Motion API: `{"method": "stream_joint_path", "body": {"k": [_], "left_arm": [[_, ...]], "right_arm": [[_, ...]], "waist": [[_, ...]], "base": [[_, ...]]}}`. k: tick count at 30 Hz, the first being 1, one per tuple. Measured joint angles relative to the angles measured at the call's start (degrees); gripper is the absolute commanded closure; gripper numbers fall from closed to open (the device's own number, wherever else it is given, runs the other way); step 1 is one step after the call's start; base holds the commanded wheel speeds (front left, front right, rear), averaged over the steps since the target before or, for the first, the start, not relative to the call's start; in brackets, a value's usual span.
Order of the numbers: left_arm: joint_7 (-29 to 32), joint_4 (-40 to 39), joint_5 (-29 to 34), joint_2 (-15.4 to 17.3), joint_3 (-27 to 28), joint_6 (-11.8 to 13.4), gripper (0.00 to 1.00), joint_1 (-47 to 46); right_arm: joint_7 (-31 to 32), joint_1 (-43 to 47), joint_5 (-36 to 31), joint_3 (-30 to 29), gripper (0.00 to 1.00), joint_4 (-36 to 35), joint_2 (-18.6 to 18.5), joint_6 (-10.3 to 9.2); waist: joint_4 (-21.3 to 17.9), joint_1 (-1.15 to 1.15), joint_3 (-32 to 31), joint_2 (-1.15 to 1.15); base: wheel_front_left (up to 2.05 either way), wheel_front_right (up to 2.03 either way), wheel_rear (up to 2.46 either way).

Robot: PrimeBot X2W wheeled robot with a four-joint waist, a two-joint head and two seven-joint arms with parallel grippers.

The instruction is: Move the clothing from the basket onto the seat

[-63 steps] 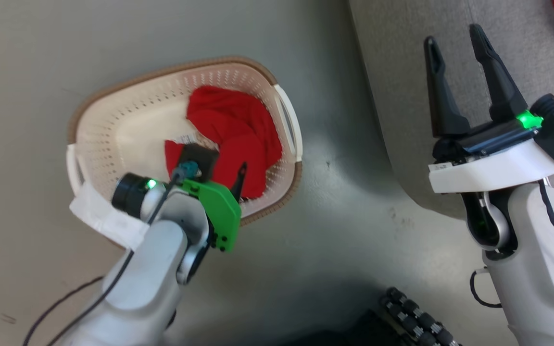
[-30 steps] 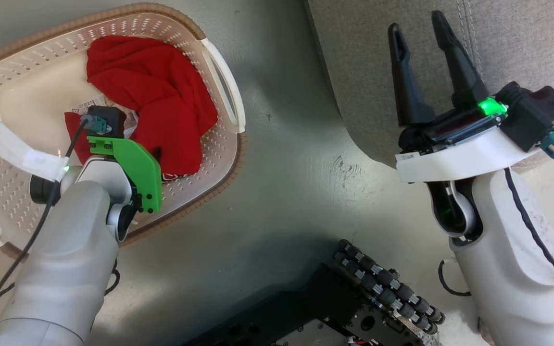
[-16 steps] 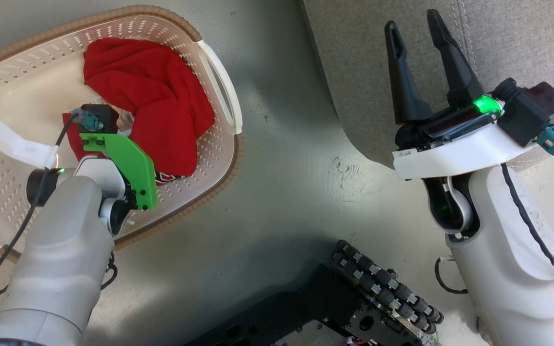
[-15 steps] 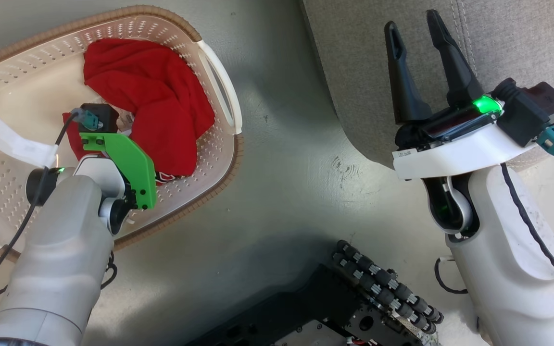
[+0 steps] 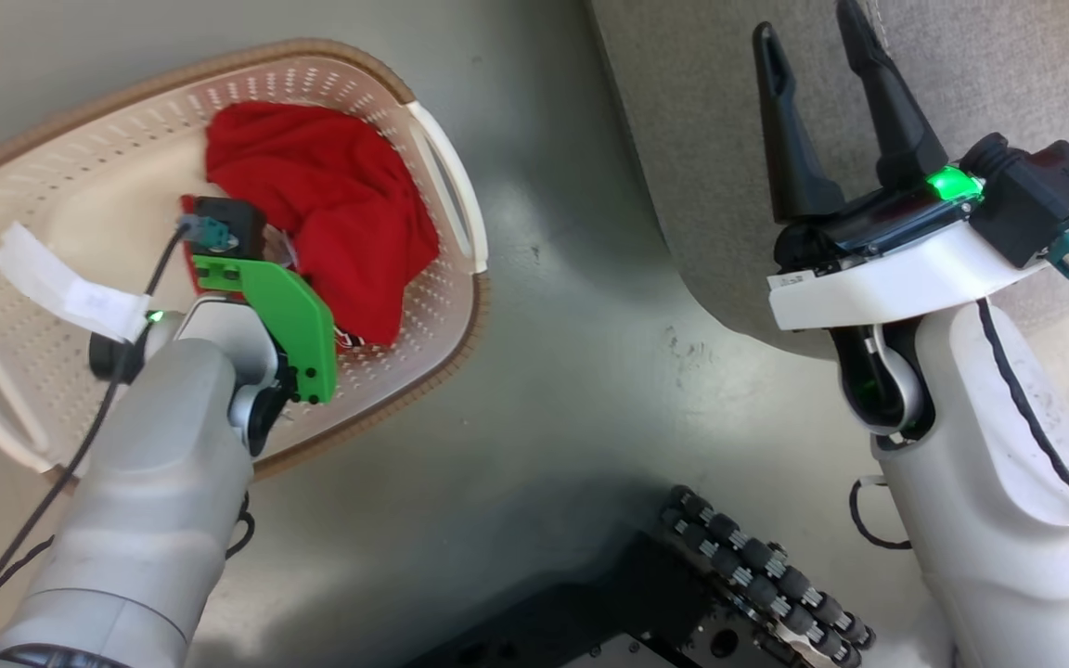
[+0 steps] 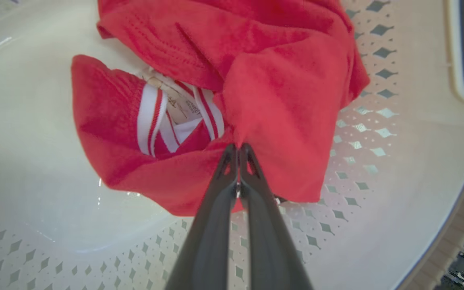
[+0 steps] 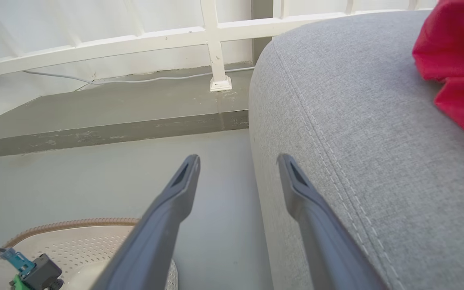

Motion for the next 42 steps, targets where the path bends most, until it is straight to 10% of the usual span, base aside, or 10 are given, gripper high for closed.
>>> {"method": "stream_joint_path", "body": {"k": [42], "left_arm": [[-24.2,-11.0,-0.5,-2.0,-2.2,0.0,1.0,7.8]], "right_arm": [[0.0,9.1,-3.2,-0.5,0.0,10.5,-5.2,1.03]], "waist": [[15.8,0.0,-29.8,0.0]], "base": [[0.0,0.0,0.0]]}}
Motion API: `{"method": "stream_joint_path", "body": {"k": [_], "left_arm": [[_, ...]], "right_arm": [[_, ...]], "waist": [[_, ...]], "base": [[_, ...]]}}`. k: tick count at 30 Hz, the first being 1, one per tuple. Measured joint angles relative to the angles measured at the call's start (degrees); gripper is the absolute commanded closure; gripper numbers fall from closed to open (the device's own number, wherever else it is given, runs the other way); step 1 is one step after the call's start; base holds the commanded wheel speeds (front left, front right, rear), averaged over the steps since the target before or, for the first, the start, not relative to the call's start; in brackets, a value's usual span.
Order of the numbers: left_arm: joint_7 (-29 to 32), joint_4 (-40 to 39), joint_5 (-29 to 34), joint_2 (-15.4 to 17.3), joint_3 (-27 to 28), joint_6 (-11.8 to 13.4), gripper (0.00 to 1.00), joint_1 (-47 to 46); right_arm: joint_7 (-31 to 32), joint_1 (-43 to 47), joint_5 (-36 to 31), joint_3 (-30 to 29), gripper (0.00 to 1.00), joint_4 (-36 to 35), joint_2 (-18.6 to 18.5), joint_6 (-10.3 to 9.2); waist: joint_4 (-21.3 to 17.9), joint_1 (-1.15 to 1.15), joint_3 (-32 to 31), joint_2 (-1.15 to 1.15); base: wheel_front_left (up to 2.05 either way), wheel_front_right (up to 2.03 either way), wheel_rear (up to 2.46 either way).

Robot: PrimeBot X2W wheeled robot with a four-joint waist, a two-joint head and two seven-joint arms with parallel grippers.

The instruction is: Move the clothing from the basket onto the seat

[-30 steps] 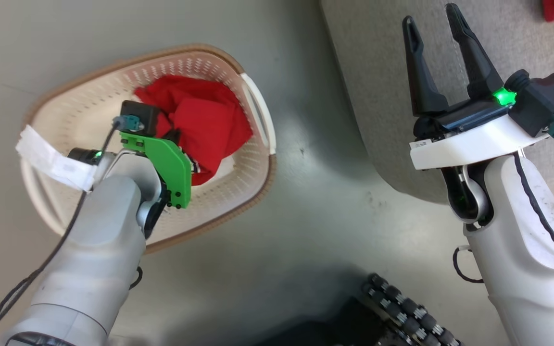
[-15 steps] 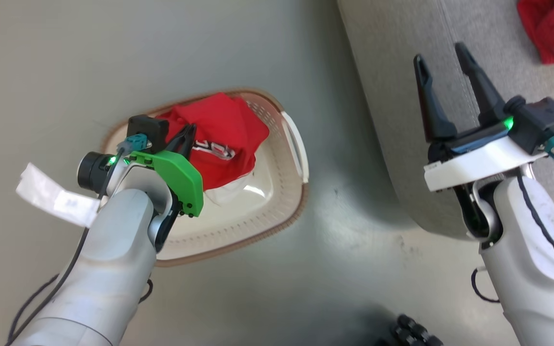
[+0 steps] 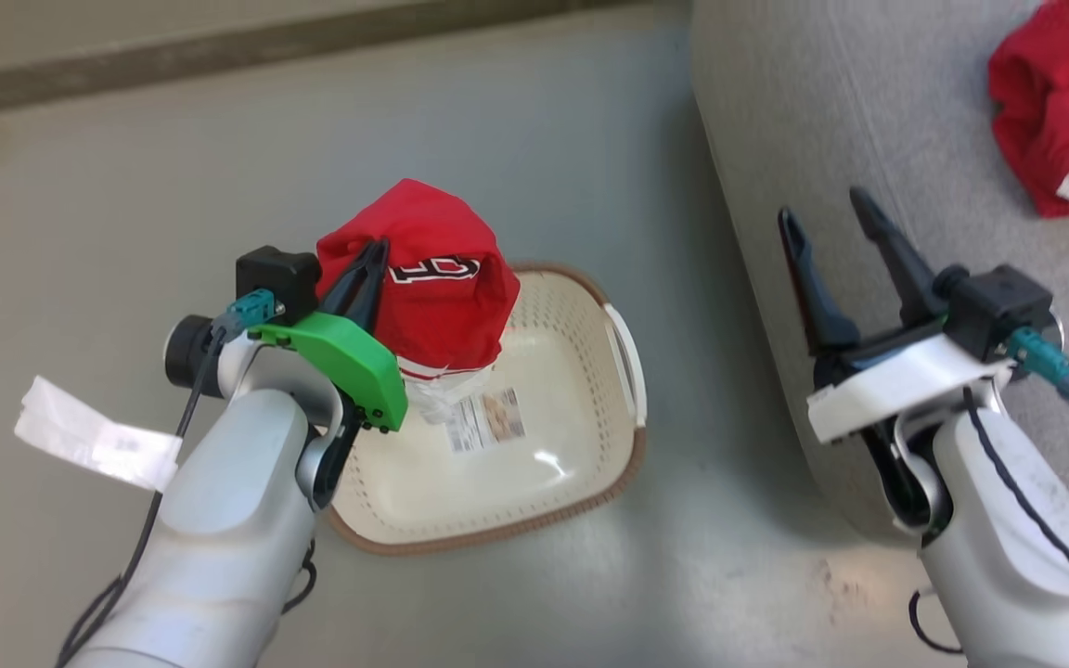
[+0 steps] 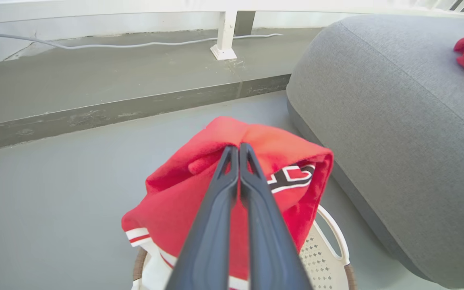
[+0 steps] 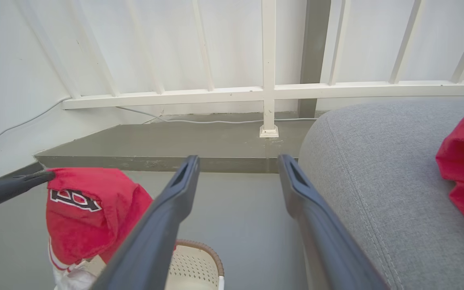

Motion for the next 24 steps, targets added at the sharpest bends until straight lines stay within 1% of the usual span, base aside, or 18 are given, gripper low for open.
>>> {"method": "stream_joint_path", "body": {"k": [5,10,12,17,24], "left_arm": [[0.0,-2.9,-0.4,0.0,1.5,1.1,1.0,2.0],[0.0,-7.8,-0.8,-0.1,2.8,1.3,1.0,2.5],[0.0,-10.6,-0.8,-0.1,3.6,1.8,1.0,3.1],[0.0,-17.1,-0.6,-0.1,5.0,1.8,1.0,4.3],[-0.2,-23.9,-0.2,-0.1,4.8,1.7,1.0,7.2]], "right_arm": [[0.0,2.6,0.4,0.3,0.0,0.9,0.0,0.16],[0.4,4.3,0.5,1.3,0.0,1.3,-0.1,0.23],[0.9,5.1,0.5,1.3,0.0,1.5,-0.2,0.23],[1.4,7.2,0.6,1.7,0.0,1.6,-0.1,0.23],[2.4,9.9,1.5,2.7,0.0,1.5,0.3,0.23]], "waist": [[1.4,0.0,-4.1,0.0],[2.7,0.0,-7.8,0.0],[3.2,0.0,-9.3,0.0],[4.2,0.0,-12.6,0.0],[5.1,0.0,-16.5,0.0]], "base": [[0.0,0.0,0.0],[0.0,0.0,0.0],[0.0,0.0,0.0],[0.0,0.0,0.0],[0.0,0.0,0.0]]}}
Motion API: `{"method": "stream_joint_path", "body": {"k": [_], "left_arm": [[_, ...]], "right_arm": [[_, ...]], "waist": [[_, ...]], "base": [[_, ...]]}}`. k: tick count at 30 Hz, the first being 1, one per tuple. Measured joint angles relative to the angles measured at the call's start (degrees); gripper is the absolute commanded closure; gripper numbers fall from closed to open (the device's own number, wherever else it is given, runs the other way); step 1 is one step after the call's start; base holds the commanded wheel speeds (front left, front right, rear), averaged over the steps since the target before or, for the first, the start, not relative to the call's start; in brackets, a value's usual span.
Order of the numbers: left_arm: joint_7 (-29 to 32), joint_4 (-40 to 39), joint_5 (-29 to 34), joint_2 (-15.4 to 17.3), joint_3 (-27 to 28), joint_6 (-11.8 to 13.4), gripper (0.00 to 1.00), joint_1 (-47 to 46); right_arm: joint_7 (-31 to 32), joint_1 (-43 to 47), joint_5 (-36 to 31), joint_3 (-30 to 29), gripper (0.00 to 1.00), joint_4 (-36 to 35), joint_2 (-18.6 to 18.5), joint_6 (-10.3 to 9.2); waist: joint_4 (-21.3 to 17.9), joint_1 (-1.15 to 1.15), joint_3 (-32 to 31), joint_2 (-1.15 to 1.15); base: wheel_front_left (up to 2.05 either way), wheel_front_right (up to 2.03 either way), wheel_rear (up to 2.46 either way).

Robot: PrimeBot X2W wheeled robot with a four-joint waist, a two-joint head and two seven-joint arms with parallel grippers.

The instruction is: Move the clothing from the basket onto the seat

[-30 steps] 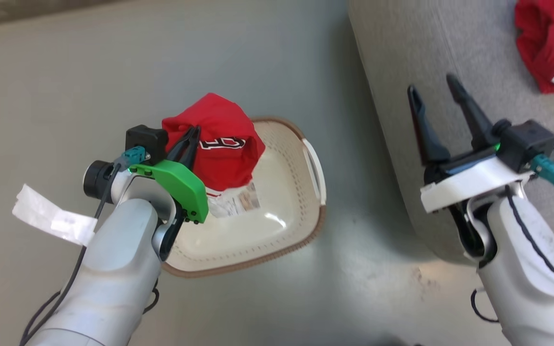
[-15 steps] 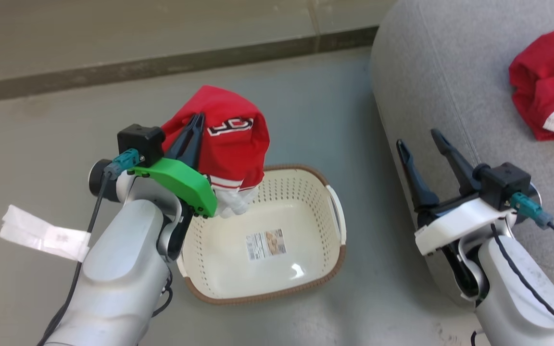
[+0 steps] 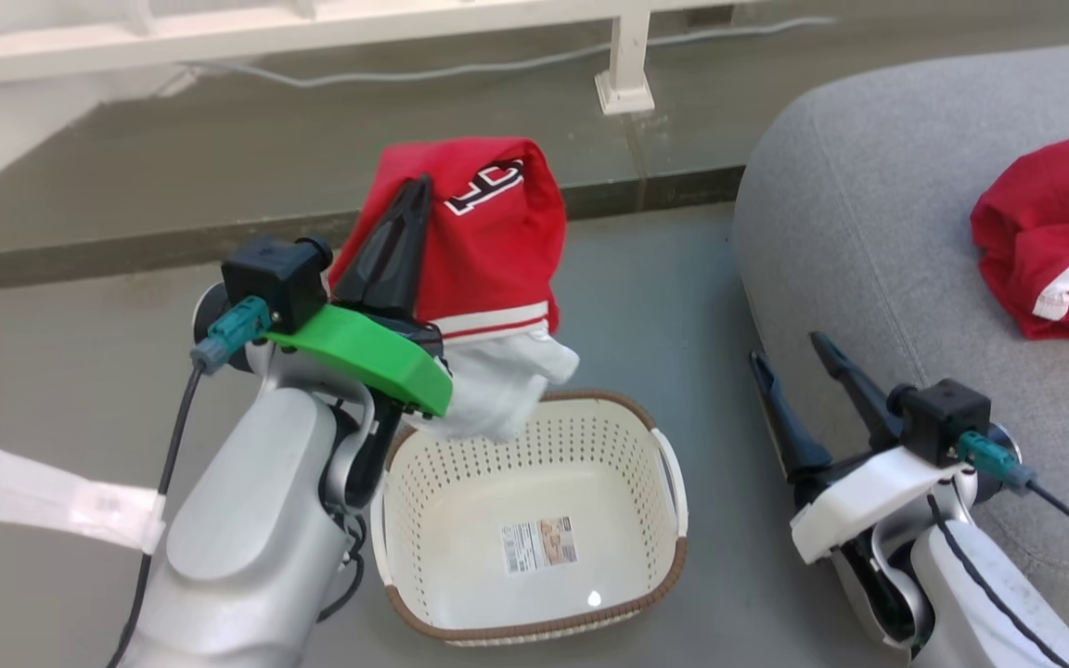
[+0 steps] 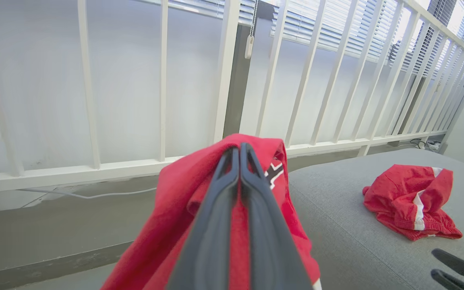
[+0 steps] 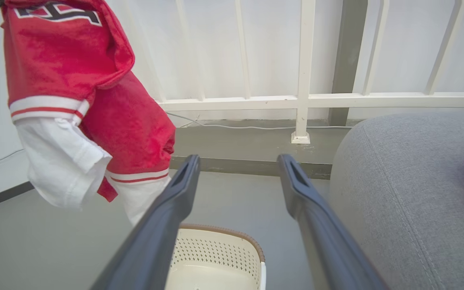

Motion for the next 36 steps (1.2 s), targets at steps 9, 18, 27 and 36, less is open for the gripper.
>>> {"method": "stream_joint_path", "body": {"k": [9,18,27,36], "left_arm": [[0.0,-6.1,0.0,0.0,-1.8,-0.1,1.0,4.8],[0.1,-11.8,0.0,0.1,-4.4,-0.1,1.0,8.0],[1.4,-15.9,0.5,0.9,-5.0,1.0,1.0,10.4],[2.9,-19.4,0.7,1.6,-5.1,2.1,1.0,11.9]], "right_arm": [[0.8,3.0,0.6,0.2,0.0,-0.7,0.2,-0.08],[1.9,5.1,1.0,0.4,0.0,-3.2,0.2,-0.43],[2.5,5.3,1.1,0.2,0.0,-5.7,0.0,-0.92],[2.5,6.1,1.1,0.0,0.0,-9.3,0.0,-1.3]], "waist": [[0.4,0.0,-4.2,0.0],[0.3,0.0,-6.2,0.0],[0.2,0.0,-6.3,0.0],[0.0,0.0,-6.3,0.0]], "base": [[0.0,0.0,0.0],[0.0,0.0,0.0],[0.0,0.0,0.0],[0.0,0.0,0.0]]}}
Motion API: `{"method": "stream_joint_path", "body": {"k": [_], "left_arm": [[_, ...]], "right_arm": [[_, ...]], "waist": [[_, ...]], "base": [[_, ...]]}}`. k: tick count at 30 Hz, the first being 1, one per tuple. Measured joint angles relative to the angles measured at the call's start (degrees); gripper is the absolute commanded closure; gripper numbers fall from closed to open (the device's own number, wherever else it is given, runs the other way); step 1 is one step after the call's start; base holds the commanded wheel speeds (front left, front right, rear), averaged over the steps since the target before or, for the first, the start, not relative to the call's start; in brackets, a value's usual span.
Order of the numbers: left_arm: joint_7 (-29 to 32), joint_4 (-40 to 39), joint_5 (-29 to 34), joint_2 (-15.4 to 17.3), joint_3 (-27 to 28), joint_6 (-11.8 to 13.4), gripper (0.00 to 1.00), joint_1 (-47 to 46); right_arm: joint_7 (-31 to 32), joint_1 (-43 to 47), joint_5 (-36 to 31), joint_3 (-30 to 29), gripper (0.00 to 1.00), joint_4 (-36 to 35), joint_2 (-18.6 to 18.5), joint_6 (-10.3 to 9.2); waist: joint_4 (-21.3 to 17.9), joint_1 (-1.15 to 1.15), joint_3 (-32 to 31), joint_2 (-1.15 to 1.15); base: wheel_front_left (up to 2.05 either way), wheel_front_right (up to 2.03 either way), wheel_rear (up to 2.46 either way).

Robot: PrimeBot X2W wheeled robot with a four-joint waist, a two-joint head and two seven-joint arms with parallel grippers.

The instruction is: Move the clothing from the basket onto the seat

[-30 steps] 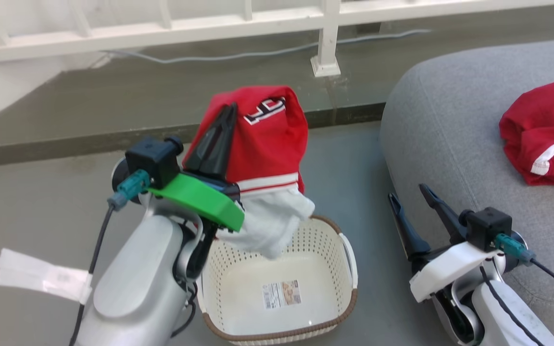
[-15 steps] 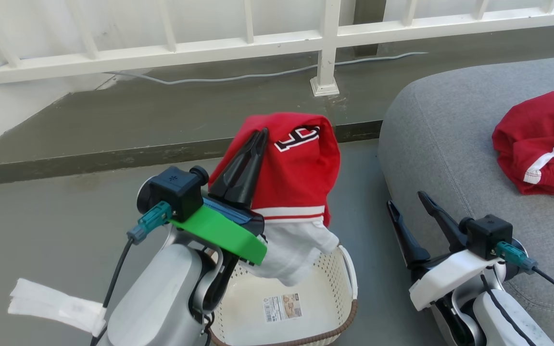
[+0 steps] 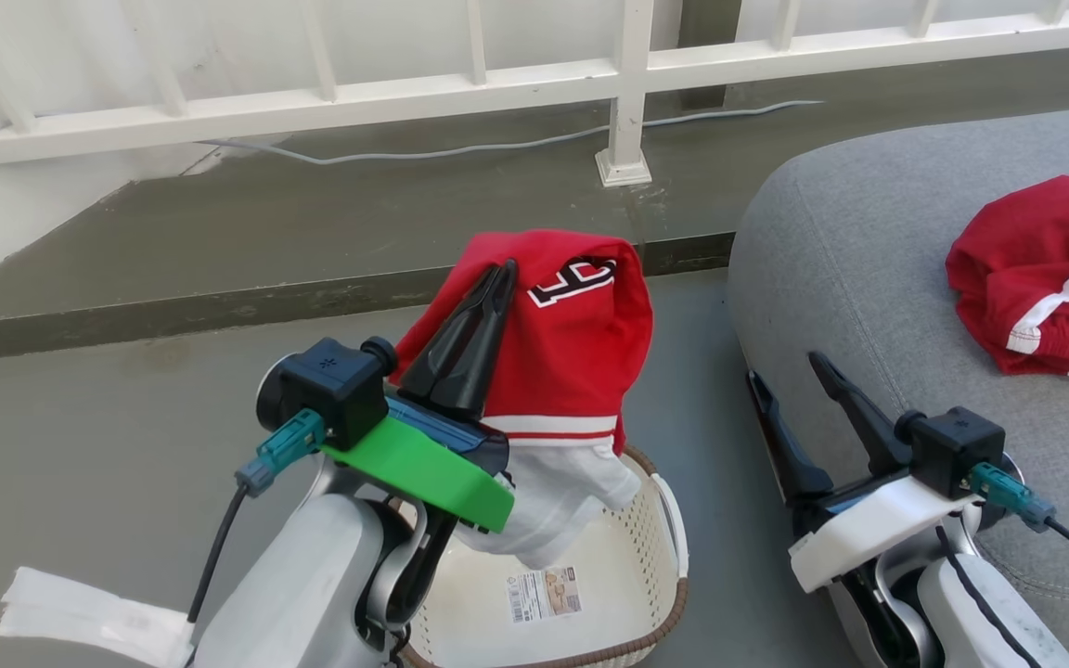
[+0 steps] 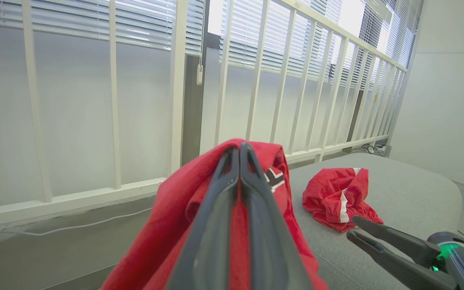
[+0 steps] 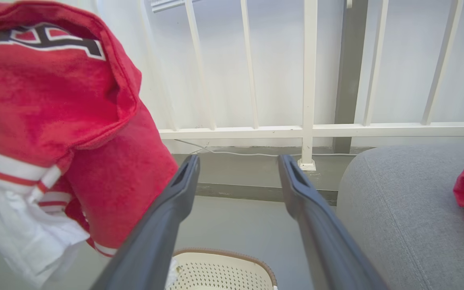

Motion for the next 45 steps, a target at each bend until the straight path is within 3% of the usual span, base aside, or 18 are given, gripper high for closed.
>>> {"method": "stream_joint_path", "body": {"k": [9,19,28,37,39,40,45], "left_arm": [[1.0,-2.6,0.2,0.9,-0.1,0.8,1.0,1.0],[2.2,-5.0,0.2,1.0,-0.4,1.2,1.0,1.6],[3.0,-7.1,0.3,1.1,-1.8,1.5,1.0,1.6],[3.9,-8.7,0.6,1.1,-3.2,1.5,1.0,1.6],[4.0,-9.0,0.6,1.1,-3.5,1.4,1.0,1.6],[4.0,-9.0,0.6,1.1,-3.6,1.4,1.0,1.6],[4.4,-9.6,0.6,1.1,-3.7,1.4,1.0,1.6]], "right_arm": [[0.0,-1.2,0.5,1.5,0.0,-7.0,1.3,0.69],[2.3,-3.9,2.4,10.8,0.0,-14.3,3.3,2.64],[5.5,-3.9,3.3,17.4,0.0,-11.3,3.3,3.05],[6.0,-7.2,3.1,18.0,0.0,-7.0,3.2,3.07],[5.9,-7.6,3.1,18.0,0.84,-6.2,3.3,3.07],[5.7,-7.7,3.1,18.0,1.0,-5.9,3.3,3.07],[5.1,-8.7,3.3,18.5,1.0,-4.4,3.4,3.23]], "waist": [[-0.2,0.0,0.0,0.0],[0.1,0.0,0.0,0.0],[0.7,0.0,0.1,0.0],[1.1,0.0,0.4,0.0],[1.2,0.0,0.4,0.0],[1.2,0.0,0.4,0.0],[1.4,0.0,0.5,0.0]], "base": [[0.0,0.0,0.0],[0.0,0.0,0.0],[0.0,0.0,0.0],[0.0,0.0,0.0],[0.0,0.0,0.0],[0.0,0.0,0.0],[0.0,0.0,0.0]]}}
